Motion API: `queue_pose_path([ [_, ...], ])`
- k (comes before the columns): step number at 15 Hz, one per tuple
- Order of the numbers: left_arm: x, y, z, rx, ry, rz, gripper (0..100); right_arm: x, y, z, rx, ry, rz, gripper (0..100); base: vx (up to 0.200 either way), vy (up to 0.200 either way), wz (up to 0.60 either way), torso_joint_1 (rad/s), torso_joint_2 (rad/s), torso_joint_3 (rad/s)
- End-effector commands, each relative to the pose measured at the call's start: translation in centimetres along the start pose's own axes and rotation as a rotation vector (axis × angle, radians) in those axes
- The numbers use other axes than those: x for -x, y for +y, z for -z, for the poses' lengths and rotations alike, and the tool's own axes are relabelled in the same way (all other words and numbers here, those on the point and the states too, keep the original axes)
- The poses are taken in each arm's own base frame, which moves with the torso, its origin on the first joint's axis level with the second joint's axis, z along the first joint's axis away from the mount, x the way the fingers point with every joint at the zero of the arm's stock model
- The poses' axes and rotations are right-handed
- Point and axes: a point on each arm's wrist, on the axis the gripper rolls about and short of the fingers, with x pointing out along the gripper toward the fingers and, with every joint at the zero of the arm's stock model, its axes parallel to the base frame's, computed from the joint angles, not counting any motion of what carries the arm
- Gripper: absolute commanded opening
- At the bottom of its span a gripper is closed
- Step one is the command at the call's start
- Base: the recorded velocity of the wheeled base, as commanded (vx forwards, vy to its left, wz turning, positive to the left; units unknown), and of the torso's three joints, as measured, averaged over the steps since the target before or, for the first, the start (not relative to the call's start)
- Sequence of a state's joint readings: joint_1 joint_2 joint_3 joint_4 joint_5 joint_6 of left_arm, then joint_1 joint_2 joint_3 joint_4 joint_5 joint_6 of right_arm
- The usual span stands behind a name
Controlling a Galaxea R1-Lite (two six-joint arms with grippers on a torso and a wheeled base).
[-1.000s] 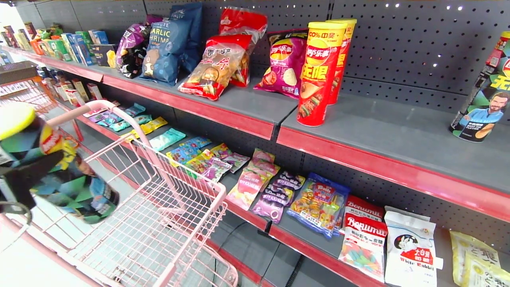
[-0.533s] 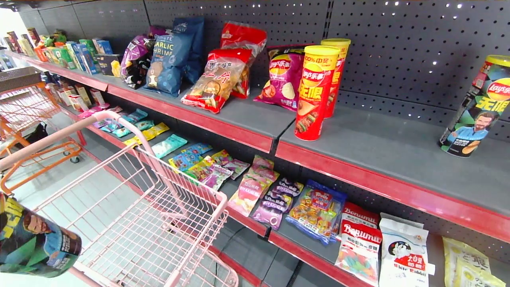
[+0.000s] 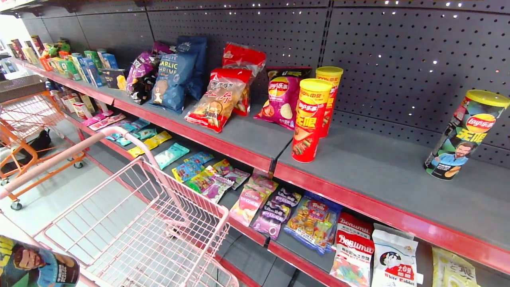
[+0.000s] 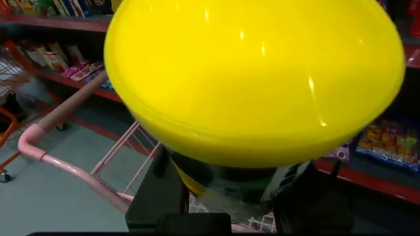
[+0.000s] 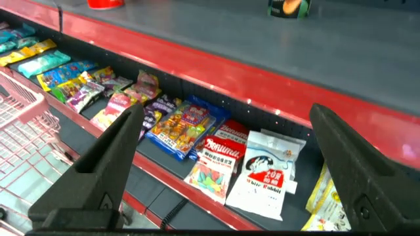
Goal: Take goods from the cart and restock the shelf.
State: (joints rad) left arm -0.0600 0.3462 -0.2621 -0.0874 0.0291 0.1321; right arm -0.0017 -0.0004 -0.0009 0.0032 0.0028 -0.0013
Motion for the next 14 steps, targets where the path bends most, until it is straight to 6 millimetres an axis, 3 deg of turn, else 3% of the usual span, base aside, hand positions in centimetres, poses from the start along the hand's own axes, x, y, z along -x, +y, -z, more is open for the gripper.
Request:
queue_pose_path([
  [1,0.52,0.01,0.03,0.001,-0.029,-0.004,0,-0.01,0.0,0.02,0.0,0.001,0.001,100,0.0,0.0,0.0,0.173,-0.4,-0.232],
  [5,0.68,0.02,0.01,-0.009,-0.038,-0.005,0,-0.01,0.0,0.02,-0.001,0.001,0.001,100,0.0,0.0,-0.6,0.154,-0.36,-0.206],
  [14,0.72,-0.03,0.32,-0.012,-0.011,0.003,0,-0.01,0.0,0.02,-0.001,0.001,0.001,100,0.0,0.0,-0.6,0.012,-0.01,-0.009],
])
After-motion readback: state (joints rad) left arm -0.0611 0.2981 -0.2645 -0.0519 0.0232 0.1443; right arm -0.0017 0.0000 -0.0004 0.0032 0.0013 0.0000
